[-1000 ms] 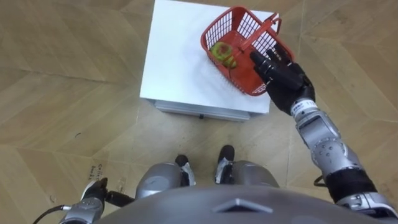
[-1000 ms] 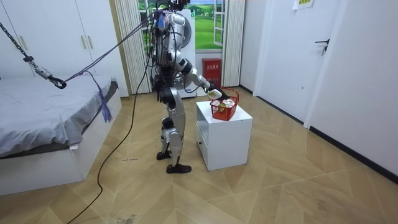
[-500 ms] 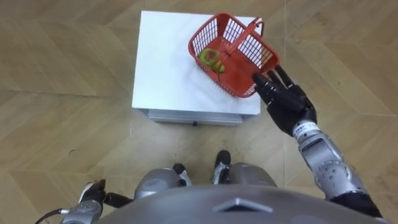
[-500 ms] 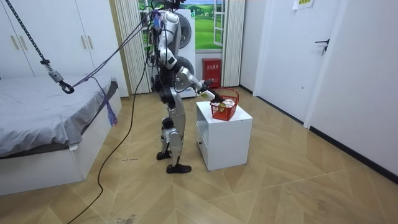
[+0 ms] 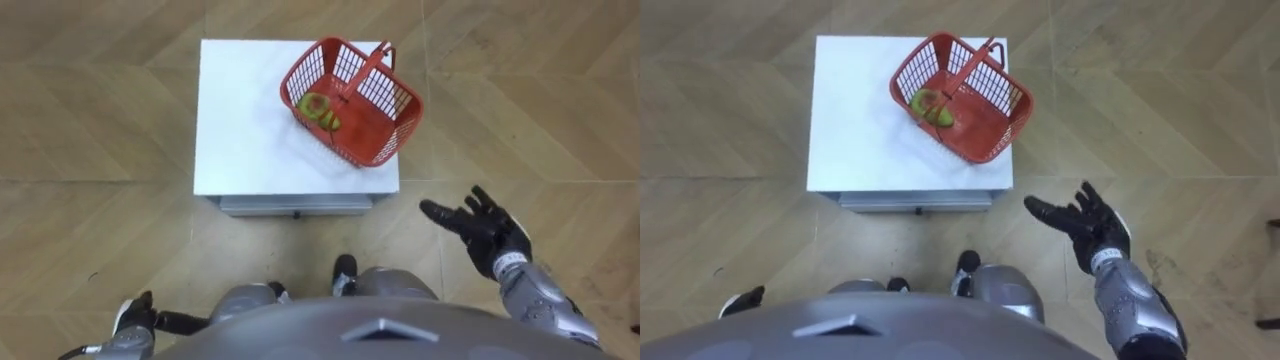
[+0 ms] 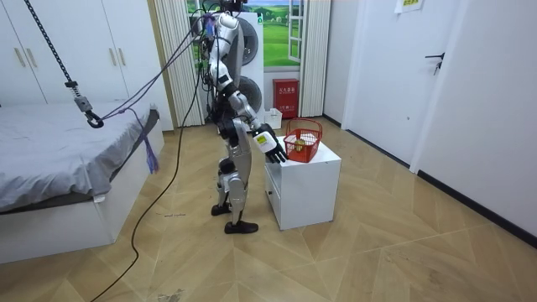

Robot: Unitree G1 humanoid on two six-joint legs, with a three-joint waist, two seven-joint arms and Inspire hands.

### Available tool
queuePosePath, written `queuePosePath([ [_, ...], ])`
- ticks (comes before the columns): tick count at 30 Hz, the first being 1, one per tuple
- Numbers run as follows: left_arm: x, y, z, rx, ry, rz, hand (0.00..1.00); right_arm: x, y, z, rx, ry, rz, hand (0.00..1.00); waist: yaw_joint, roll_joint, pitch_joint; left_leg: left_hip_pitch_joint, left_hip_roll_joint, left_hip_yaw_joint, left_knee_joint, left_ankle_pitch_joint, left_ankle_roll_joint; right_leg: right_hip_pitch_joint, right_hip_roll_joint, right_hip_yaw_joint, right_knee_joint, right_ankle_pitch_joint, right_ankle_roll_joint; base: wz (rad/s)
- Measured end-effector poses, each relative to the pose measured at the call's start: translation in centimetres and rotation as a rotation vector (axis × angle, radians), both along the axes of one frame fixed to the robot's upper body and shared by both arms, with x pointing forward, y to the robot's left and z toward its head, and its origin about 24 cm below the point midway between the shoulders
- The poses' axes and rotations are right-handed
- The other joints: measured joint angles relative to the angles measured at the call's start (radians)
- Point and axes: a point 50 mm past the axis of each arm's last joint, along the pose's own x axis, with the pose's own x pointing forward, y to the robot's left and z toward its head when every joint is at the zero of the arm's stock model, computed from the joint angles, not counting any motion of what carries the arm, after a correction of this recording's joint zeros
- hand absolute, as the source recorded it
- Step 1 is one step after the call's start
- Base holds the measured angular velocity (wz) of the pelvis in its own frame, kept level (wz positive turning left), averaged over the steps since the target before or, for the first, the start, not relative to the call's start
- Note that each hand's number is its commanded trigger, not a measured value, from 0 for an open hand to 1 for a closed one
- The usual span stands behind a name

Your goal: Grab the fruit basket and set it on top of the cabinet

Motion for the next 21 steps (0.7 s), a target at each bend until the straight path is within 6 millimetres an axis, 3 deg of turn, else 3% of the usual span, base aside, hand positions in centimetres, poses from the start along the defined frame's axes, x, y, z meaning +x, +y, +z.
queuePosePath([
  [5, -0.8, 0.4, 0.0, 0.011, 0.021, 0.040, 0.00, -4.4, -0.9, -1.5, -0.043, 0.196, -0.063, 0.00, 0.002, 0.007, -0.0004, 0.035, 0.001, -0.010, -0.009, -0.008, 0.000, 0.040, 0.003, -0.004, -0.012, -0.007, 0.004, 0.02],
  [11, -1.3, 0.0, -0.2, 0.011, 0.062, 0.045, 0.00, -6.6, -0.3, -2.3, -0.068, 0.333, -0.005, 0.00, 0.005, 0.016, -0.0012, 0.048, 0.002, -0.013, -0.009, -0.013, -0.001, 0.055, 0.006, -0.003, -0.015, -0.007, 0.004, 0.00],
  [21, -1.8, -1.5, -0.7, -0.022, 0.144, -0.027, 0.00, -7.5, 1.1, -3.0, -0.037, 0.442, 0.023, 0.00, 0.006, 0.039, 0.0027, 0.093, 0.001, -0.029, -0.011, -0.016, -0.004, 0.120, 0.011, -0.017, -0.047, -0.009, 0.005, 0.06],
])
